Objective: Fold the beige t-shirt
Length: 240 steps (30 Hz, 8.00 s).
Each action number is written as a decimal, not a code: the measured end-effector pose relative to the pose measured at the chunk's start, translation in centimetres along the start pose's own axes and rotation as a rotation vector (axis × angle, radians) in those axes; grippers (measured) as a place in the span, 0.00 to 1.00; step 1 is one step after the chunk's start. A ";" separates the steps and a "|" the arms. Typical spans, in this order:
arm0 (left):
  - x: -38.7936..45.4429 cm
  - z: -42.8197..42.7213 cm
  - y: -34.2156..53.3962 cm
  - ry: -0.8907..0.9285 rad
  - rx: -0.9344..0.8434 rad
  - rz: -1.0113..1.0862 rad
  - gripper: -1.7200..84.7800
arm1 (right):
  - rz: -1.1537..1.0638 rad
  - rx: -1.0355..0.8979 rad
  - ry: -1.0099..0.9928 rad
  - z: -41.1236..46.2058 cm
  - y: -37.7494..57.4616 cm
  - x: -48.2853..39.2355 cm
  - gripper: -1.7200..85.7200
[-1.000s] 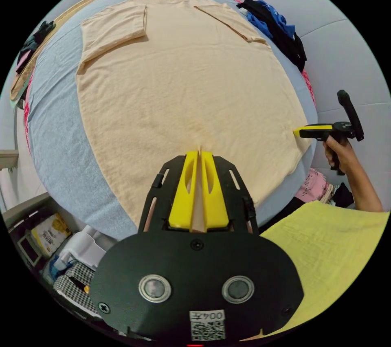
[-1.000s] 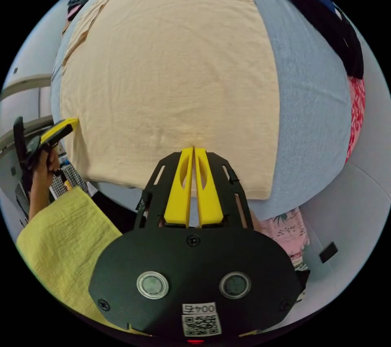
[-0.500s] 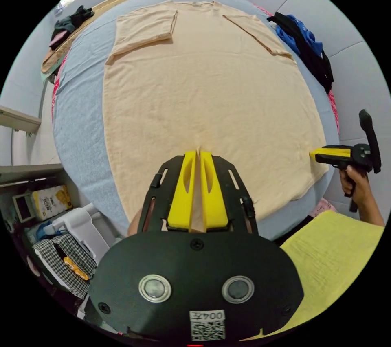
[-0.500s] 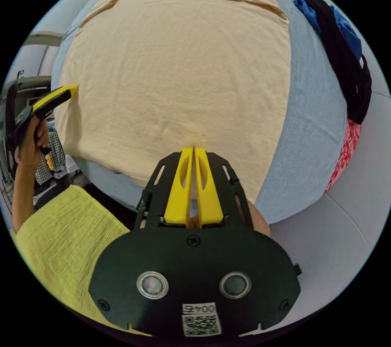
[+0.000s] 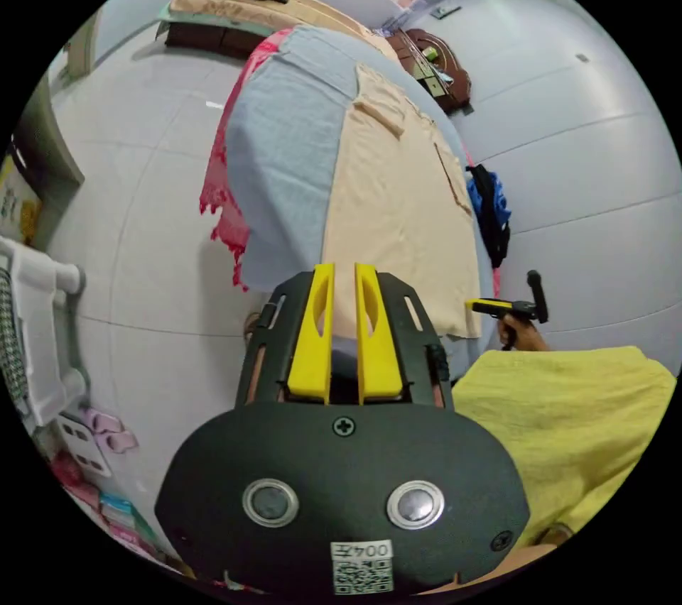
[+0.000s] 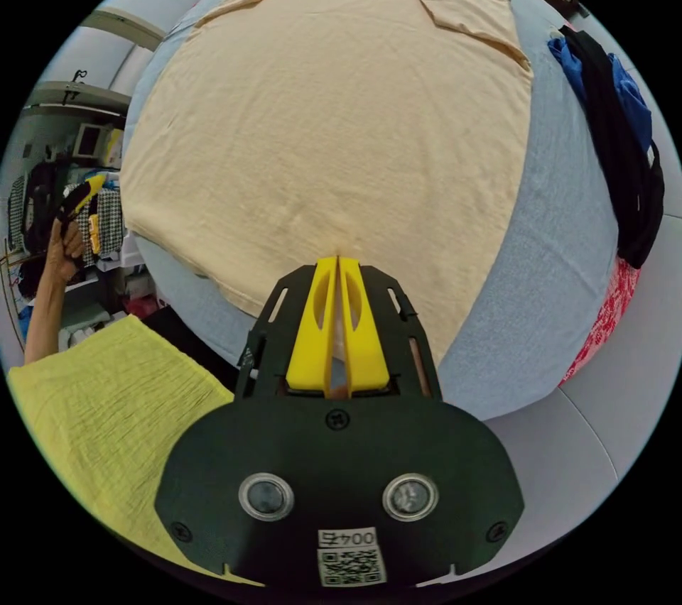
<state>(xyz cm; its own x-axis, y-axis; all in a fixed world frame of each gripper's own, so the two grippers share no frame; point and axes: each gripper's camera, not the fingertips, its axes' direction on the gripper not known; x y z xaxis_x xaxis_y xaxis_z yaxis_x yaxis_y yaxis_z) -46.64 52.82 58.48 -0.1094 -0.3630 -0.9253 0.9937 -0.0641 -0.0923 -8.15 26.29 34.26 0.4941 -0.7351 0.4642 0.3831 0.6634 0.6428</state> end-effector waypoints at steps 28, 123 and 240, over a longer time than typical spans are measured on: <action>-22.0 -8.3 10.1 0.661 0.029 -0.085 0.19 | 0.289 -0.029 -0.252 -3.8 4.3 7.4 0.01; 7.7 -17.8 7.8 0.658 0.084 -0.106 0.05 | 0.126 0.623 -0.893 -25.8 36.8 25.7 0.02; 14.3 18.2 -29.0 -0.254 -0.209 0.513 0.12 | -0.091 -0.135 0.171 2.4 -29.0 2.9 0.11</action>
<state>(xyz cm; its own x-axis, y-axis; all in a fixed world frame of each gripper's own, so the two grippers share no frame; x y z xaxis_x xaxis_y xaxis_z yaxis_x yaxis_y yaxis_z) -77.47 32.60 54.60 0.4076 -0.5110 -0.7568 0.9025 0.3520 0.2483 -19.73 4.54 18.45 0.5731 -0.7661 0.2909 0.5277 0.6166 0.5843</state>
